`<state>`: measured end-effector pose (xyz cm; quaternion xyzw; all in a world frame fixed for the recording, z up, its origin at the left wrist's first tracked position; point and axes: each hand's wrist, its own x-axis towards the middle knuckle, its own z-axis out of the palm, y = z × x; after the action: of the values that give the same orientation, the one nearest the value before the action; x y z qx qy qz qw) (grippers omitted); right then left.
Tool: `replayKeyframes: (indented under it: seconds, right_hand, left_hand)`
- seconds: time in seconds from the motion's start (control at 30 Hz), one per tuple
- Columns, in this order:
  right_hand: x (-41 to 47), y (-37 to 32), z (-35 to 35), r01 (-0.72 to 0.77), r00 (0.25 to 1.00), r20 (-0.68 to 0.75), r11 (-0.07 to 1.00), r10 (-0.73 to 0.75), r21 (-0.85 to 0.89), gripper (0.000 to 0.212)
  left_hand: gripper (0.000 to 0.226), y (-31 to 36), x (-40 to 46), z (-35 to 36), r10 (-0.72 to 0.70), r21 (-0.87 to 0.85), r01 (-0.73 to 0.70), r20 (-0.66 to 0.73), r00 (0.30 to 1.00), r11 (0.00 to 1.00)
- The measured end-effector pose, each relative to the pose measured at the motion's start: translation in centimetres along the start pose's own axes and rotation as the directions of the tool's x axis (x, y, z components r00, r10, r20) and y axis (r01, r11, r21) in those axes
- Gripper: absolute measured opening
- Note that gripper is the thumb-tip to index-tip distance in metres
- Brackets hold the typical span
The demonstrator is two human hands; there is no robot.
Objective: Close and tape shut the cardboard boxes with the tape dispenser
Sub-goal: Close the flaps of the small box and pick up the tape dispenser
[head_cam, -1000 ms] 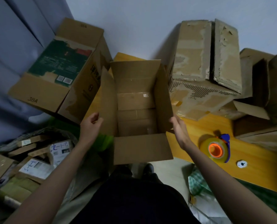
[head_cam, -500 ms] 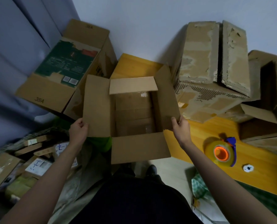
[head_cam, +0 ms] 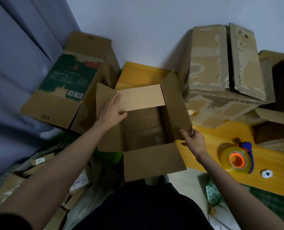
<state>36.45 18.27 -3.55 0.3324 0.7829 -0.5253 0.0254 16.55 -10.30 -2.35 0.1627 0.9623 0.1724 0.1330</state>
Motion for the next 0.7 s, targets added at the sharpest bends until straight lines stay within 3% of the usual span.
replayKeyframes:
  seconds: [0.13,0.37,0.57,0.7]
  right_hand:
    - [0.0,0.6,0.9,-0.049,0.999,0.006,0.993,0.05,-0.112,0.032]
    - [2.7,-1.0,1.8,-0.046,0.994,-0.106,0.969,0.021,-0.244,0.03]
    - [4.6,-1.9,1.1,-0.104,0.986,-0.134,0.993,0.096,-0.052,0.018]
    - [2.5,-1.0,0.0,-0.091,0.988,-0.145,0.947,0.048,-0.308,0.032]
  left_hand:
    - [0.119,-0.8,5.7,-0.6,0.033,0.146,-0.058,0.168,0.985,0.988]
    - [0.133,-3.1,9.9,-0.9,0.006,0.318,-0.097,0.275,0.961,0.943]
    - [0.119,-4.4,8.4,-0.1,-0.061,0.365,-0.029,0.233,0.971,0.931]
    - [0.111,-4.4,6.6,0.3,-0.089,0.37,0.0,0.224,0.97,0.929]
